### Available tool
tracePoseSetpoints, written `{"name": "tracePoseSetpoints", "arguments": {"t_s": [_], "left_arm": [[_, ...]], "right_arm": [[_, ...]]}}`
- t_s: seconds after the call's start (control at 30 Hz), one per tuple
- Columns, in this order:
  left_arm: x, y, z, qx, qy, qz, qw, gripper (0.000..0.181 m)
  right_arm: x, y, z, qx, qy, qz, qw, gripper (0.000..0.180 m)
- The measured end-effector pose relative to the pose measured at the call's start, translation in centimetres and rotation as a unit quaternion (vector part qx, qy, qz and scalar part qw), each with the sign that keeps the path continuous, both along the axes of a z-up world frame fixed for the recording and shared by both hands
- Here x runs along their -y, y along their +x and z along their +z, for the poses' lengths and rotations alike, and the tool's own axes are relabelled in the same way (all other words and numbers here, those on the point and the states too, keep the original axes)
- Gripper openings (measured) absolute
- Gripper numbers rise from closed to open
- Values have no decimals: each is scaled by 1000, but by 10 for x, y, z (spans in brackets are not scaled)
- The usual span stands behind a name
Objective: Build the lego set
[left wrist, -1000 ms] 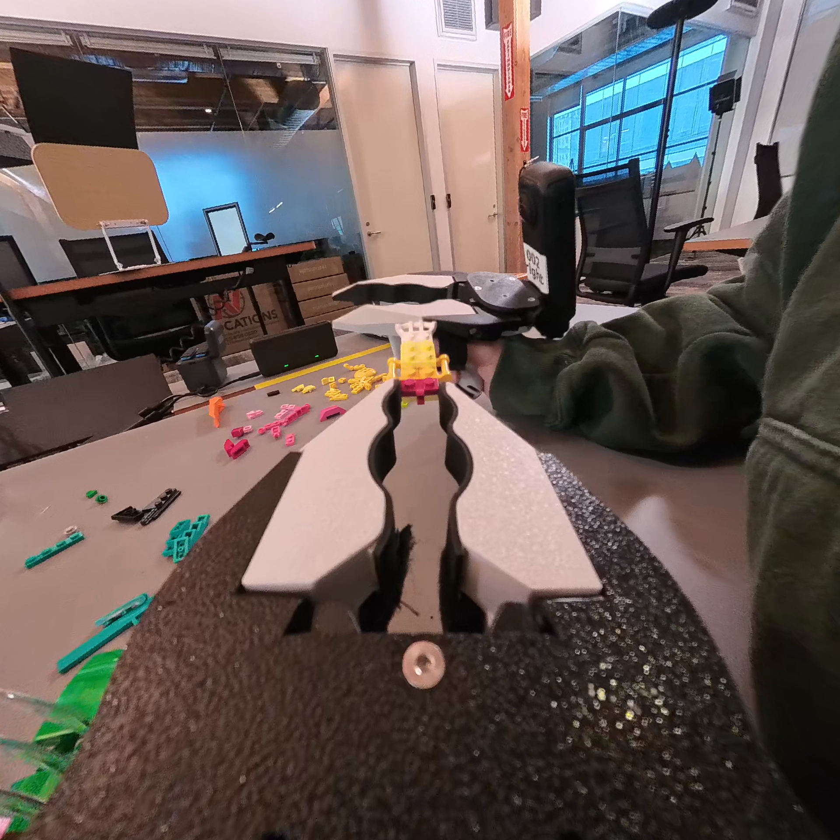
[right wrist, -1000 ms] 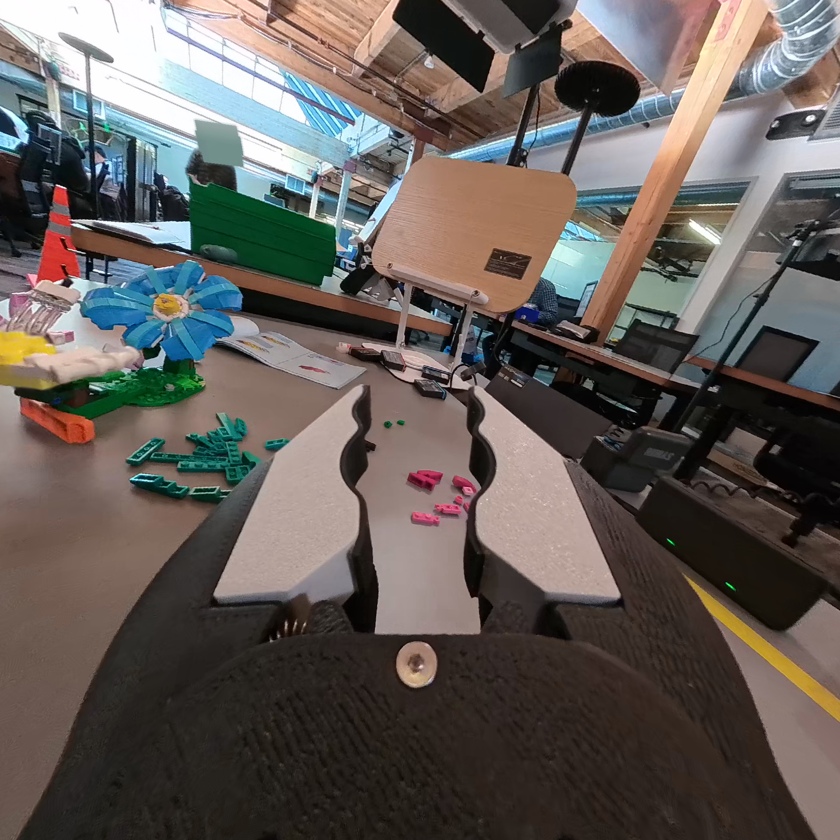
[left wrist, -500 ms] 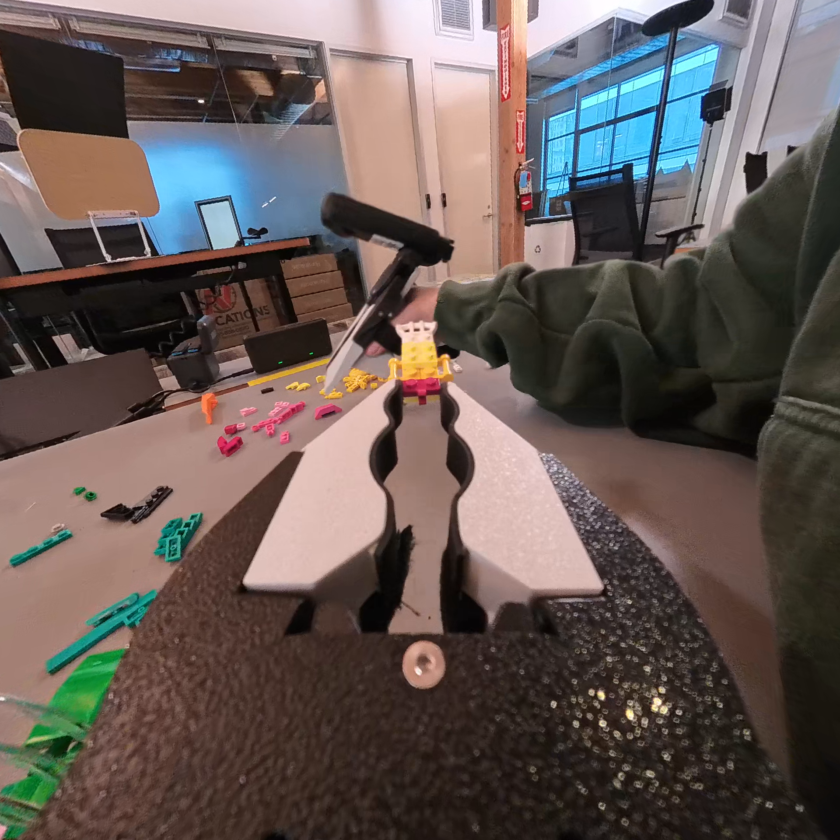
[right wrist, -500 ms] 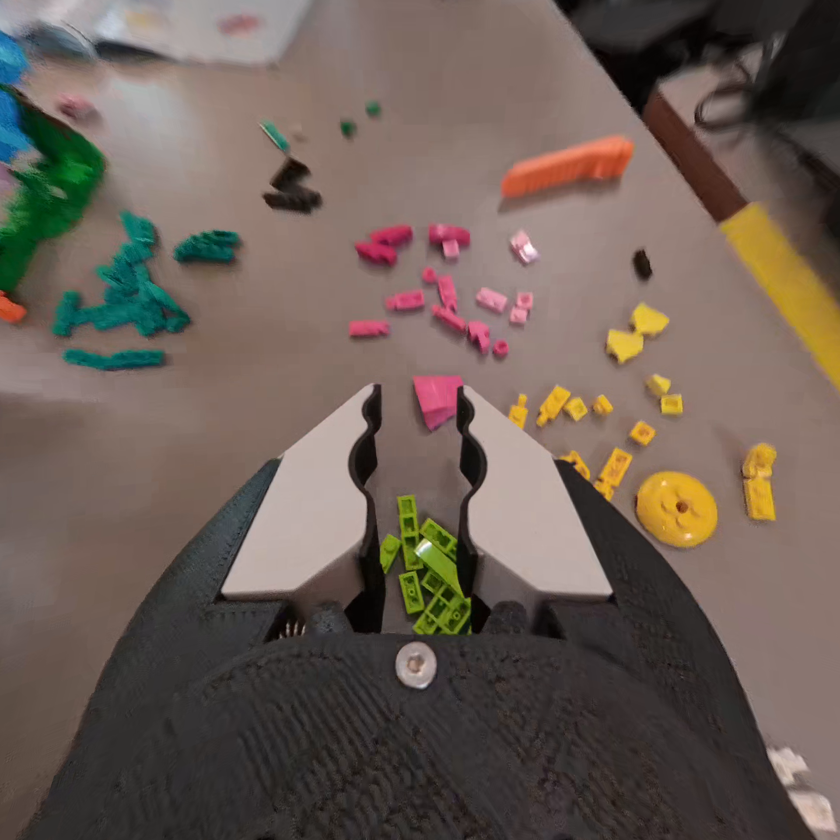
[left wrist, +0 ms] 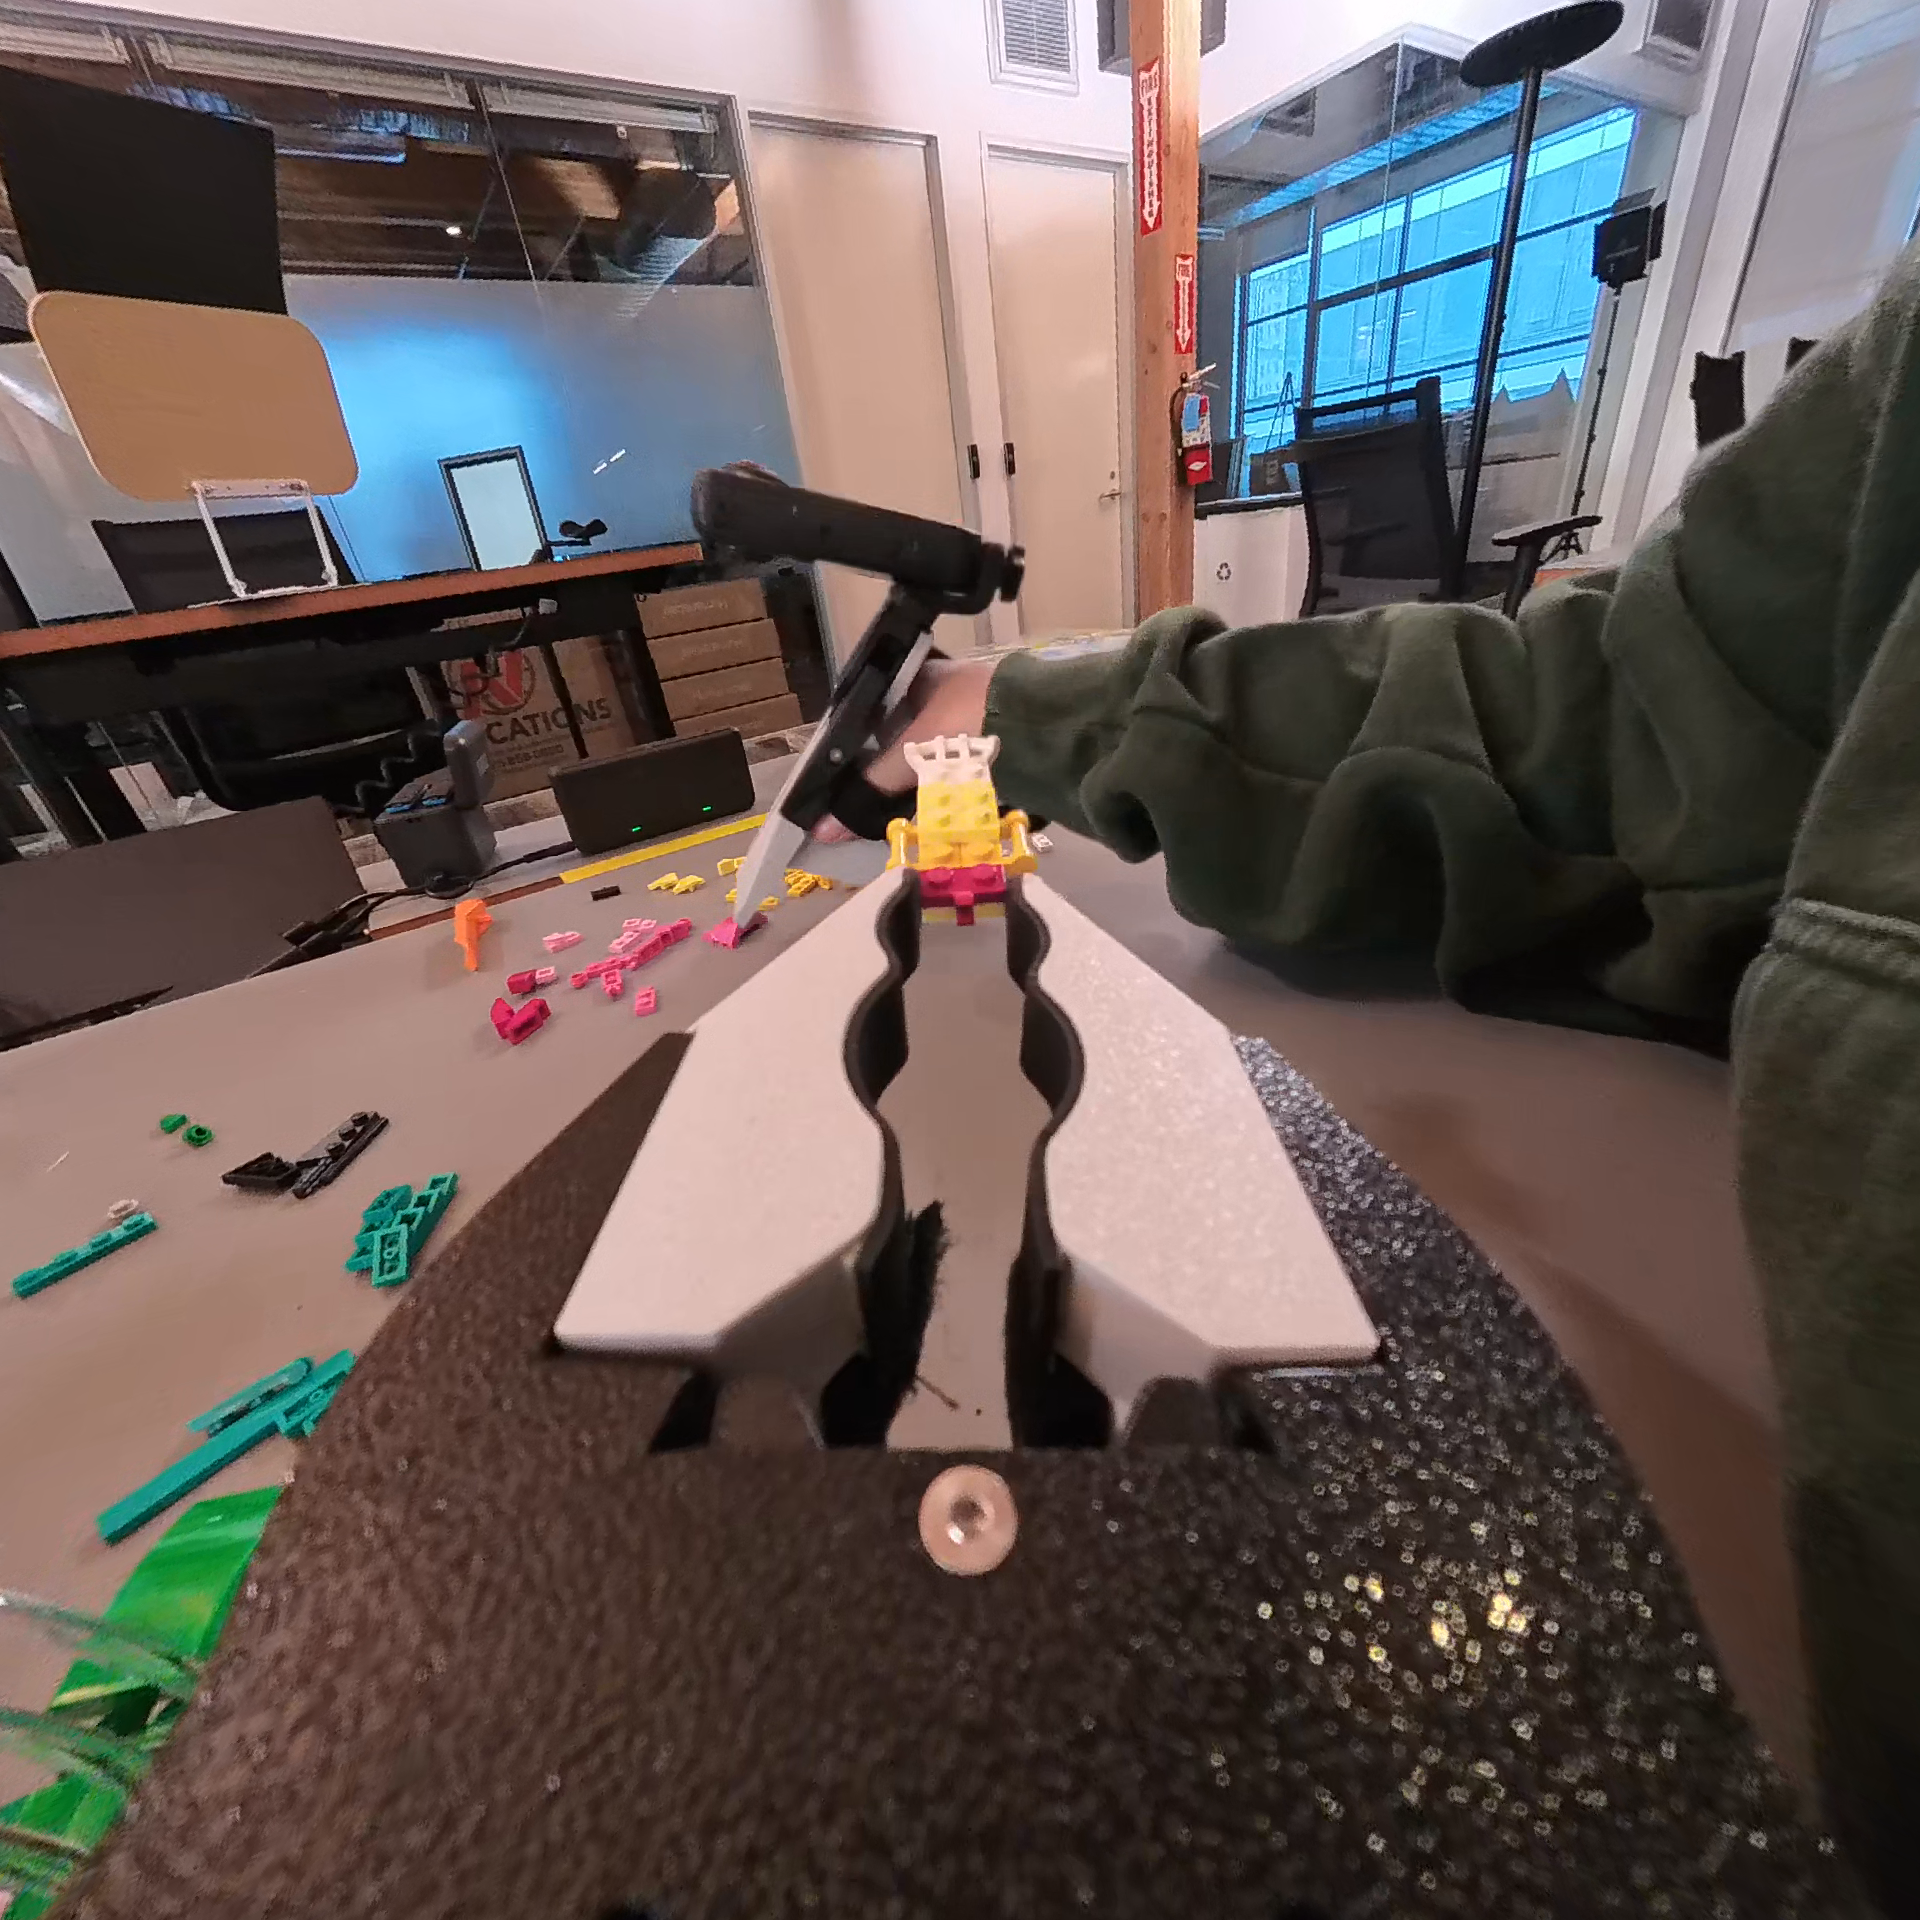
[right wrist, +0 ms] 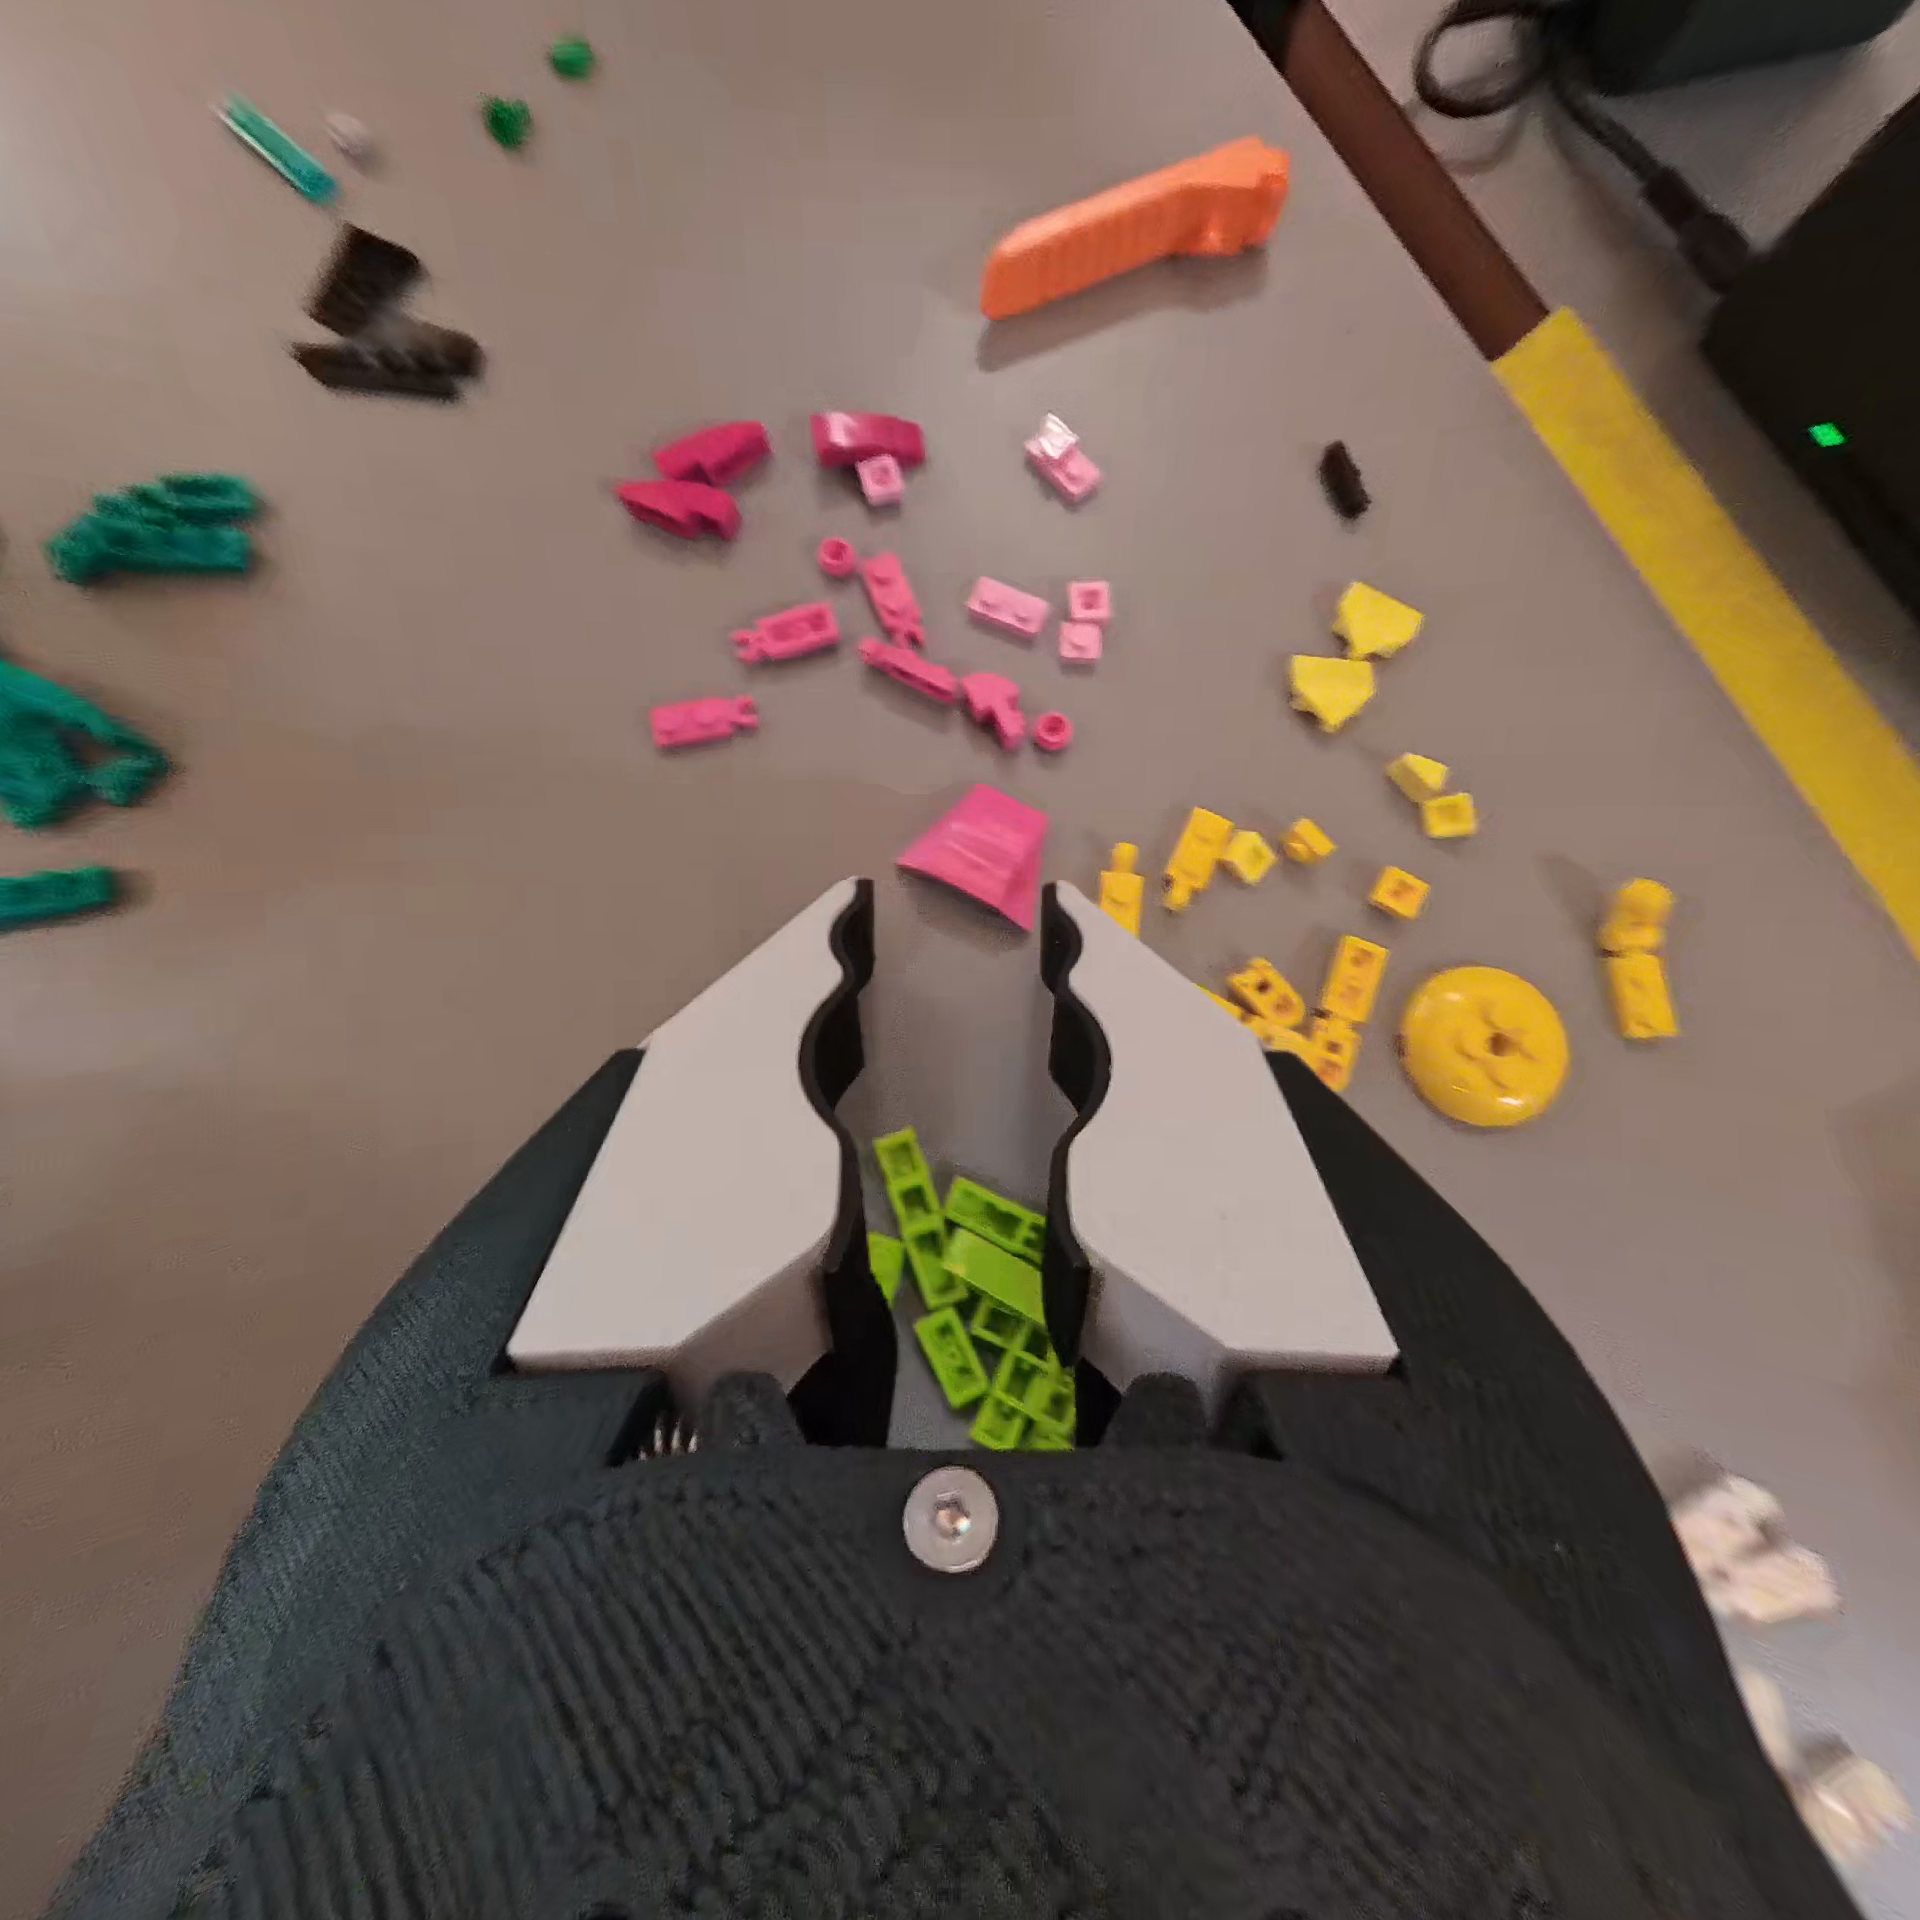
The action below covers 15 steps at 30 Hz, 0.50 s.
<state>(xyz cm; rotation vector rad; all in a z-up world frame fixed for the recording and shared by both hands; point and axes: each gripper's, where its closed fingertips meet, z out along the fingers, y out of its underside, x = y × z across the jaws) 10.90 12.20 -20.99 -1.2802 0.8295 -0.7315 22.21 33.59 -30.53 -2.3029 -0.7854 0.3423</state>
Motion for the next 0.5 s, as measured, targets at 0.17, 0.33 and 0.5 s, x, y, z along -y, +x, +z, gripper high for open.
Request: {"name": "tracePoseSetpoints", "arguments": {"t_s": [0.17, 0.33, 0.5], "left_arm": [[0, 0, 0, -1, 1, -1, 1000, 14], [0, 0, 0, 0, 2, -1, 1000, 14], [0, 0, 0, -1, 1, -1, 1000, 14]], "right_arm": [[-3, -1, -6, -19, -8, -3, 1000, 36], [14, -19, -8, -67, -56, 35, 996, 37], [31, -39, 16, -110, -48, 159, 980, 36]]}}
